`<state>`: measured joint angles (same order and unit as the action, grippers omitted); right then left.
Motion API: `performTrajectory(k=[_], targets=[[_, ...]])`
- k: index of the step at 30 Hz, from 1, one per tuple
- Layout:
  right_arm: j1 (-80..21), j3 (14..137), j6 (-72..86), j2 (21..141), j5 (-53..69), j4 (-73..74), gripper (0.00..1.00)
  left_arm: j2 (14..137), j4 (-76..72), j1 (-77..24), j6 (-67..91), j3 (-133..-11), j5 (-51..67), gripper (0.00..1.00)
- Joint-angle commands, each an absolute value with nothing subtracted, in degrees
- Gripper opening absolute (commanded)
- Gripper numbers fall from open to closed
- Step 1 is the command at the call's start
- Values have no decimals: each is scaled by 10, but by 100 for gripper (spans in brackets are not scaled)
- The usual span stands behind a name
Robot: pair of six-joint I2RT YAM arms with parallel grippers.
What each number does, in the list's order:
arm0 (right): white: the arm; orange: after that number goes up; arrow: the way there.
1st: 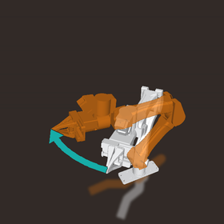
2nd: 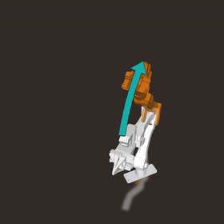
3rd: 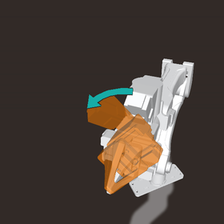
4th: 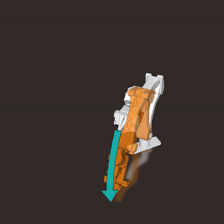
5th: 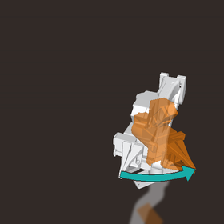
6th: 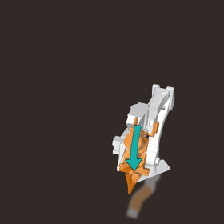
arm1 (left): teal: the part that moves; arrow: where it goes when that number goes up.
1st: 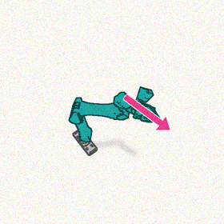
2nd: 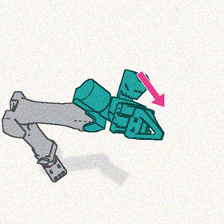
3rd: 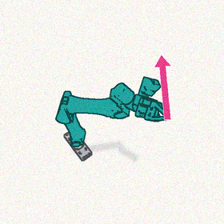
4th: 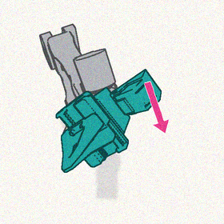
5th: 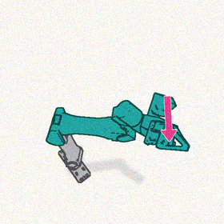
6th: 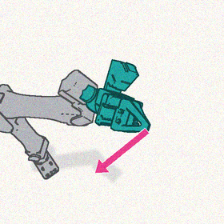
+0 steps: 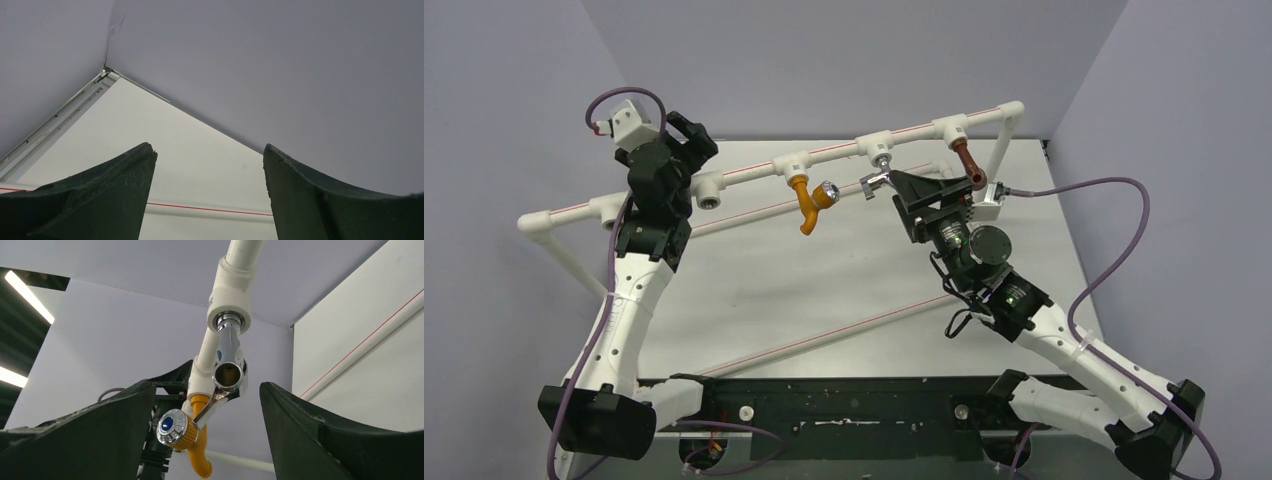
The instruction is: Install the water faucets
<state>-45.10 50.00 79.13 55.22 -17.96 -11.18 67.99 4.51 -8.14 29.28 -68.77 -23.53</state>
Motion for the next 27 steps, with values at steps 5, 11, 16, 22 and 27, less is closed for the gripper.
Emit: performTrajectory(k=[5,11,16,22,27], targets=[[-453,542,601,510,-173,-60,78,720,190,-82,287,-637,-230,76],[-453,569,399,500,-128,-50,76,722,191,-81,287,-638,-228,76],[-453,613,236,514,-78,-15,74,722,190,-82,288,-638,-225,76],[-453,655,15,533,-7,41,74,722,189,-82,289,-639,-217,76],[-454,652,-175,523,61,74,76,722,189,-82,290,-638,-214,76]])
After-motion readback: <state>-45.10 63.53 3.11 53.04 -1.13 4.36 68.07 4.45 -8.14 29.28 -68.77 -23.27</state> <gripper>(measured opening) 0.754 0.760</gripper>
